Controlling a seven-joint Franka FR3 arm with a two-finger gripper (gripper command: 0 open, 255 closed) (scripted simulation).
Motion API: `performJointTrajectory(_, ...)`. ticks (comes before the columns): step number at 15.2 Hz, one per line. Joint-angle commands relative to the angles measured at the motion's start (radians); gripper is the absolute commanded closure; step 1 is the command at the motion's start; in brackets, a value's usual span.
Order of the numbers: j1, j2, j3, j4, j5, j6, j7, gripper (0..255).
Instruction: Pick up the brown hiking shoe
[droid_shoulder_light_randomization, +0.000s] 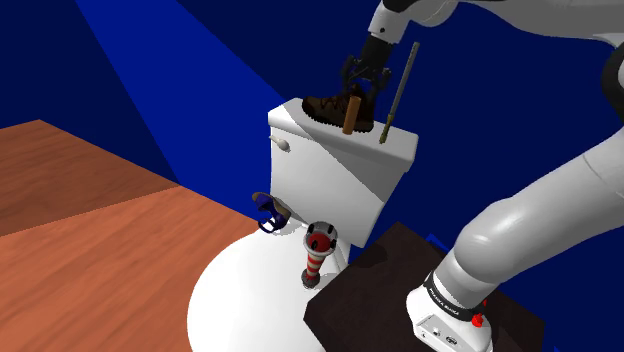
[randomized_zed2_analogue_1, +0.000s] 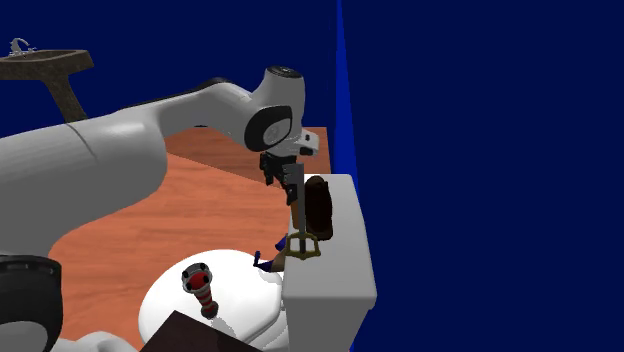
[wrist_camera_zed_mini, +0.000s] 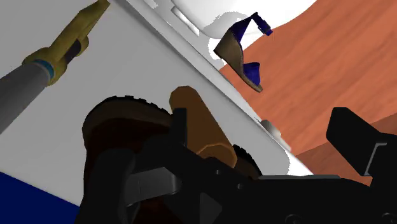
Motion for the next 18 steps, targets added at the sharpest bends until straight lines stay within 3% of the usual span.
performJointTrajectory(1, -0.011, 0.062, -0.015, 0.074, 0.016, 0.006, 0.022, 0)
performJointTrajectory(7, -0.045, 0.210, -0.062, 0.262, 0.065, 0.010, 0.068, 0)
performJointTrajectory(16, -0.044, 0.197, -0.060, 0.146, 0.067, 0.111, 0.050, 0)
performJointTrajectory(17, -0.043, 0.197, -0.059, 0.146, 0.067, 0.112, 0.050, 255)
performJointTrajectory(18, -0.044, 0.197, -0.060, 0.145, 0.067, 0.112, 0.050, 255)
